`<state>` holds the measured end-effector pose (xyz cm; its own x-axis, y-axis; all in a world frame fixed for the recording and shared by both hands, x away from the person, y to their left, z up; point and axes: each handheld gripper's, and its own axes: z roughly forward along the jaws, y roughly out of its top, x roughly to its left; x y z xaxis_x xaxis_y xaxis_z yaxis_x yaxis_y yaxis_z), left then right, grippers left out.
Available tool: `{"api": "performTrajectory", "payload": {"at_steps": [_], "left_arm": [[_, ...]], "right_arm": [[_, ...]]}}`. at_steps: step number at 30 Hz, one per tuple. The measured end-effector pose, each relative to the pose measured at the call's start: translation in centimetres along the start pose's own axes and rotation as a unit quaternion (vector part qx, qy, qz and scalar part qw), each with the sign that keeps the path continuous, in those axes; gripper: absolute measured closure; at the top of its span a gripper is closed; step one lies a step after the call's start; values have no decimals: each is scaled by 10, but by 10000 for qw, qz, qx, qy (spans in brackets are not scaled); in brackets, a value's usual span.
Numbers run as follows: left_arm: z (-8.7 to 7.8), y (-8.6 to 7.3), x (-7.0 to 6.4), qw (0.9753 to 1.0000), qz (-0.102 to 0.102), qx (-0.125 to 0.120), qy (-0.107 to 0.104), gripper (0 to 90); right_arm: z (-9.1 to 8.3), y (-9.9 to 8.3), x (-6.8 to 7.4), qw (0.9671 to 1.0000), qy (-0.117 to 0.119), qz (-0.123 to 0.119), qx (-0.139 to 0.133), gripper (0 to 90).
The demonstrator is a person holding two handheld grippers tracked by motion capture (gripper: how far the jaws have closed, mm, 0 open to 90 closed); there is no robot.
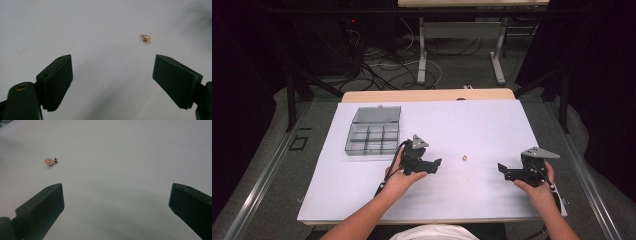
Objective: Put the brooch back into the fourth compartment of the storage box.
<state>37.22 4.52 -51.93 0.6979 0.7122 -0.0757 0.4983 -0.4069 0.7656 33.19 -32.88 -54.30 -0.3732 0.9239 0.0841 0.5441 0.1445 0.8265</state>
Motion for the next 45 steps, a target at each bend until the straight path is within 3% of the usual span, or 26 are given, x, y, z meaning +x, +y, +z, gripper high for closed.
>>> {"api": "performTrajectory", "payload": {"at_steps": [13,36,45], "left_arm": [[12,16,-4,9998,-115,-132,-131,182],[43,37,-17,9994,246,-231,-115,261],[55,38,-19,9997,132,-139,-174,270]], "right_arm": [[1,0,0,10000,25,26,8,0],[4,-2,-1,10000,-6,53,10,0],[4,-2,-1,10000,46,45,52,0]]}}
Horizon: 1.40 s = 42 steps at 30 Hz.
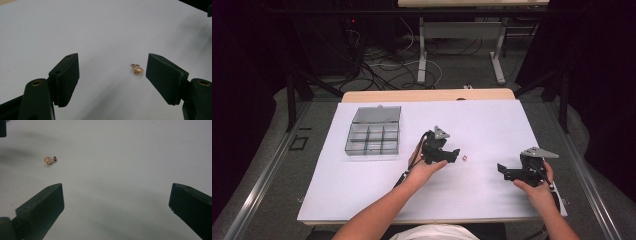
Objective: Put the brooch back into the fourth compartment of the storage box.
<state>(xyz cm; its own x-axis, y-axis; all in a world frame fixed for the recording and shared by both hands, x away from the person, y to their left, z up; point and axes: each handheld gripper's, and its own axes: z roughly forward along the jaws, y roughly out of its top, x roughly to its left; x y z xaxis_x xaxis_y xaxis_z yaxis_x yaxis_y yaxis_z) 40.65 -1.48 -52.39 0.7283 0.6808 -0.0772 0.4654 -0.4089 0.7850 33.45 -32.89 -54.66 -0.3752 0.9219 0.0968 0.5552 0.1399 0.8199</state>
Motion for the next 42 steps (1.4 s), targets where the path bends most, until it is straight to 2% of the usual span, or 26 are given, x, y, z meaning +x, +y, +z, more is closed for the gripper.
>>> {"api": "performTrajectory", "payload": {"at_steps": [5,6,10,13,14,16,20,30,31,37,39,42], "left_arm": [[6,1,0,9999,-5,-107,-116,289],[8,1,-1,9996,-61,-187,-196,289],[11,2,-2,9996,-3,-188,-225,289],[14,2,-4,9997,26,-101,-225,290],[16,2,-6,9996,-51,-169,-222,290],[18,3,-6,9997,5,-73,-247,298],[21,3,-7,9996,-11,-42,-281,314],[30,2,-13,9997,109,24,-199,309],[32,2,-13,9996,107,-17,-247,312],[38,0,-17,9994,63,87,-341,314],[40,0,-18,9993,125,93,-336,324],[42,-2,-19,9991,110,190,-366,337]], "right_arm": [[0,0,0,10000,-5,-4,3,0],[0,0,0,10000,-3,5,7,0],[0,0,-1,10000,4,8,14,0],[1,0,0,10000,-28,5,-11,0],[0,0,-1,10000,2,-3,14,0],[0,0,-1,10000,8,-30,20,0],[1,-1,0,10000,-7,-12,25,0],[1,-1,-1,10000,9,-28,28,0],[1,0,-1,10000,5,-52,32,0],[1,-1,-1,10000,2,-49,36,0],[1,-1,-1,10000,10,-34,27,0],[1,-1,-1,10000,4,-26,27,0]]}}
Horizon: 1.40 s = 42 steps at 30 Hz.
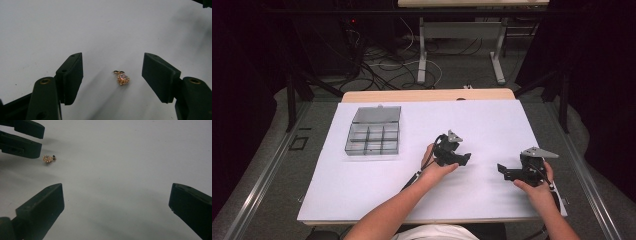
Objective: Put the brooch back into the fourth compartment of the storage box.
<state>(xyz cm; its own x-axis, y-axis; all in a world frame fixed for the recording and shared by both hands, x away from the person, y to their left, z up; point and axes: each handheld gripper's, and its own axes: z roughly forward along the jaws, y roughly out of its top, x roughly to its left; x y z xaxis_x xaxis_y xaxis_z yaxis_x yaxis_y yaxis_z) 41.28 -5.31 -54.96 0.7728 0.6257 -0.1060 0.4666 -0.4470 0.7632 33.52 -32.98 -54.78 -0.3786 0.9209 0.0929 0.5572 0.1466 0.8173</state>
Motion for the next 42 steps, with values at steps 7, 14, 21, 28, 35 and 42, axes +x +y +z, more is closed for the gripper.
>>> {"api": "performTrajectory", "payload": {"at_steps": [7,14,21,28,35,42], "left_arm": [[5,-2,0,9999,-120,104,-38,379],[8,-3,-1,9997,-9,258,-20,442],[12,-4,-3,9994,55,337,-11,475],[12,-3,-5,9990,176,402,83,497],[14,-4,-8,9988,271,368,151,541],[15,-4,-11,9984,399,354,160,600]], "right_arm": [[0,0,0,10000,-13,-10,-6,0],[0,0,0,10000,-7,-21,11,0],[1,0,0,10000,20,-17,12,0],[1,0,1,10000,21,-4,20,0],[1,0,0,10000,32,-14,16,0],[1,0,0,10000,37,-8,15,0]]}}
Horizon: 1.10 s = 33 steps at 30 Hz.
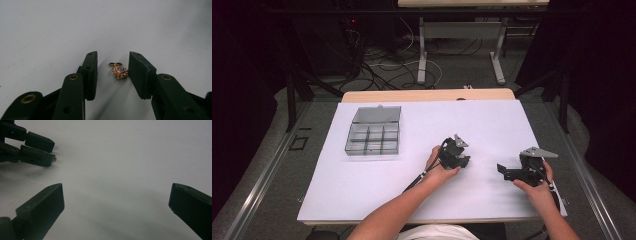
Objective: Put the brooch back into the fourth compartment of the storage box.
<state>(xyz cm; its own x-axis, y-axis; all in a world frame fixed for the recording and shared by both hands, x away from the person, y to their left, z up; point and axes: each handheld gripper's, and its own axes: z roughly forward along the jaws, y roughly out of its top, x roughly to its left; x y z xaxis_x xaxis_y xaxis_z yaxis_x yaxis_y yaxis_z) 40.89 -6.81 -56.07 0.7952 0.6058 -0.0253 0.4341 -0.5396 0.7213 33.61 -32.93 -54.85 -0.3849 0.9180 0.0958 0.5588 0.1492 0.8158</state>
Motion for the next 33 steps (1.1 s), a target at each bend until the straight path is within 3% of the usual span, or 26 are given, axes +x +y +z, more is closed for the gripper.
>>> {"api": "performTrajectory", "payload": {"at_steps": [10,15,33], "left_arm": [[1,1,-2,10000,-7,-32,-65,661],[1,1,-2,10000,-17,-27,-56,750],[0,1,0,10000,-36,-46,-26,766]], "right_arm": [[0,0,0,10000,5,-3,3,0],[0,0,0,10000,2,-9,1,0],[0,0,0,10000,-6,-6,5,0]]}}
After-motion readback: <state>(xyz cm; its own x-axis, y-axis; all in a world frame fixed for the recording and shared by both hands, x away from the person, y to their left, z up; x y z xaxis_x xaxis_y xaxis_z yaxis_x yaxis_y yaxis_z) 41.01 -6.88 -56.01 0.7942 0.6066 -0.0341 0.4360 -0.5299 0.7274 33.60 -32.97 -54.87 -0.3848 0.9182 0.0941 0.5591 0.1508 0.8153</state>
